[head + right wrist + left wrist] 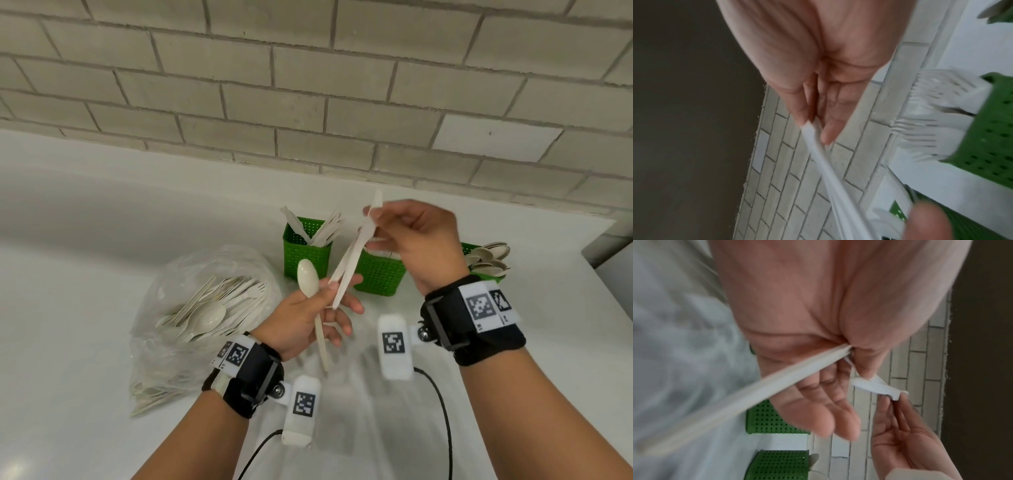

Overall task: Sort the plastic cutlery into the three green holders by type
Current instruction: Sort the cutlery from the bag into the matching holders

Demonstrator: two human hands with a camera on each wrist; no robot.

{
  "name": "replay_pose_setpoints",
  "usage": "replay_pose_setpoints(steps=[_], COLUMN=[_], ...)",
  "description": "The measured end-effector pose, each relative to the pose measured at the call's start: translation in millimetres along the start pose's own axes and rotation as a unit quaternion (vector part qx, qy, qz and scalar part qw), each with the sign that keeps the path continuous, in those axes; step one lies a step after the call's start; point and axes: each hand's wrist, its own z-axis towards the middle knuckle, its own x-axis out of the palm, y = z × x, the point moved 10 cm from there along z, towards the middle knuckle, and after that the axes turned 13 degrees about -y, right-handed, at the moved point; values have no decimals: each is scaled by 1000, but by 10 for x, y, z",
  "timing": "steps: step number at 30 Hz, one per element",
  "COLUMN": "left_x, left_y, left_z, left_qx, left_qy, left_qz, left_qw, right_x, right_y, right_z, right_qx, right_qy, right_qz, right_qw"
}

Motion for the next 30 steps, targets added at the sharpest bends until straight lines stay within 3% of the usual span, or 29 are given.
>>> replay_pose_setpoints(steps=[5,13,16,21,24,26,28,30], left_x=[-210,-236,-272,-279,-261,-220,-152,-92], left_y=[120,57,-10,-77,-89,-113,-125,-117], left_z=[11,-28,-30,-17,2,11,7,8], left_qx=[-17,-6,2,9,9,10,8,8], left_qy=[-69,-81,-90,-92,-91,-80,-59,-46], left_qz=[-41,-55,-69,-85,-77,-72,-64,-50], left_qw=[997,995,994,992,993,994,996,998], right_x=[-5,419,560,807,743,815,890,830], right_y=[211,-60,-257,-473,-136,-117,-203,-210], right_z=[256,326,273,140,49,-112,-337,-399], right_qx=[-37,-115,-132,-131,-155,-97,-64,-79], right_qy=[-94,-52,-6,144,97,167,259,264], right_qz=[57,-67,-187,-369,-292,-242,-248,-240], right_qw=[993,990,973,909,939,951,932,931])
